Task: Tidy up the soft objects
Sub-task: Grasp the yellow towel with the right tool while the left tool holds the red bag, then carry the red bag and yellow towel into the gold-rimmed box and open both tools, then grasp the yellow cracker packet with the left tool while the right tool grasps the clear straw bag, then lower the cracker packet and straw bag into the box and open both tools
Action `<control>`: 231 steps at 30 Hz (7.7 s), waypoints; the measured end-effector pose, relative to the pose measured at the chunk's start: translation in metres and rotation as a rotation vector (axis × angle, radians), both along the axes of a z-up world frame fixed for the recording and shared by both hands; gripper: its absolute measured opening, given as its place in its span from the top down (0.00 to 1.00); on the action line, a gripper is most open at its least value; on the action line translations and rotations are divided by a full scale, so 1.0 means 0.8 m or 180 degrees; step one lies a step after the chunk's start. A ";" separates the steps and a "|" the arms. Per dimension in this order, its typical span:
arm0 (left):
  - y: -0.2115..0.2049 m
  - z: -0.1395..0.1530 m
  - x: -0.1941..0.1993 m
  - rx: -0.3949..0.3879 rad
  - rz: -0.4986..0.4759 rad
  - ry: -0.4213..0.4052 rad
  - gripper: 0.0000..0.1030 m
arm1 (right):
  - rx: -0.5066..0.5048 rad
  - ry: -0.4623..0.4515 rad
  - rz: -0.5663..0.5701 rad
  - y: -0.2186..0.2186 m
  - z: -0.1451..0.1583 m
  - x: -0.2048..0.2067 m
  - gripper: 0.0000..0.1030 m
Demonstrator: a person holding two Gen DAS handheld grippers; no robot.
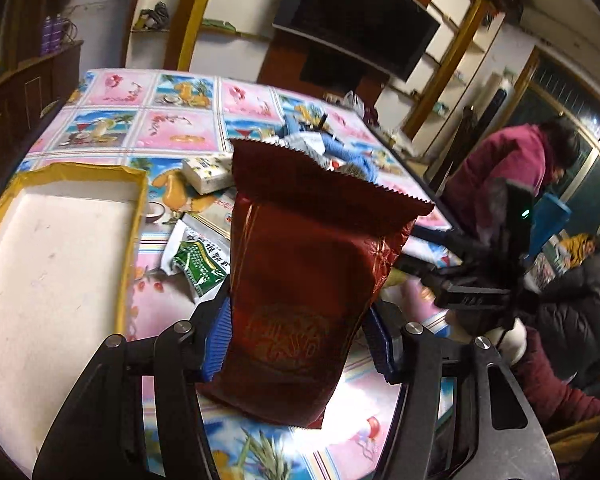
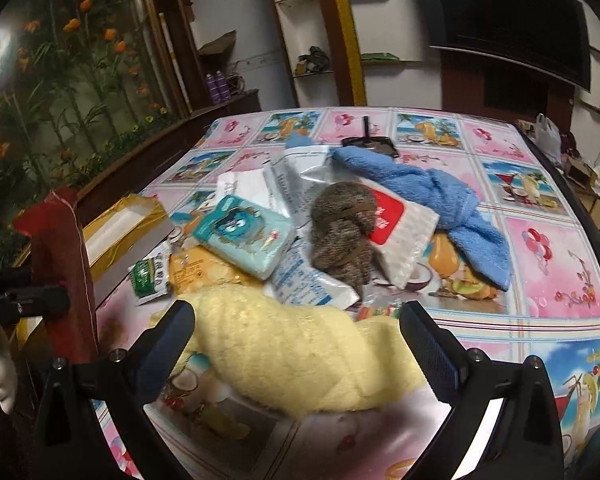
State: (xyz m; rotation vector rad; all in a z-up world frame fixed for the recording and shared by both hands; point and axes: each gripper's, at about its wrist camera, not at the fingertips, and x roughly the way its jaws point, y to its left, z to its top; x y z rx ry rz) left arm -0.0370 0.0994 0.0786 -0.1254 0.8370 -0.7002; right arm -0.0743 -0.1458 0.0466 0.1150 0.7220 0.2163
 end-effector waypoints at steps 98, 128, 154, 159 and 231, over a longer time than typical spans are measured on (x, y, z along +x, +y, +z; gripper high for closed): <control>0.206 -0.012 0.117 -0.0337 0.1679 0.0194 0.28 | 0.0121 0.0798 0.0526 0.083 -0.003 -0.019 0.91; 0.089 0.016 0.031 -0.0608 0.0770 0.0513 0.26 | -0.0243 0.0855 0.0024 0.015 -0.022 -0.074 0.79; -0.084 -0.054 0.026 0.0572 -0.0109 0.0556 0.44 | 0.0806 0.0421 -0.0255 -0.057 -0.031 -0.042 0.41; -0.086 -0.048 0.014 0.0544 -0.0132 0.0376 0.44 | 0.0894 0.0429 -0.0036 -0.050 -0.026 -0.049 0.41; 0.264 -0.047 0.088 0.0301 0.1652 0.0512 0.56 | 0.0461 0.0762 0.1386 0.330 0.045 0.090 0.86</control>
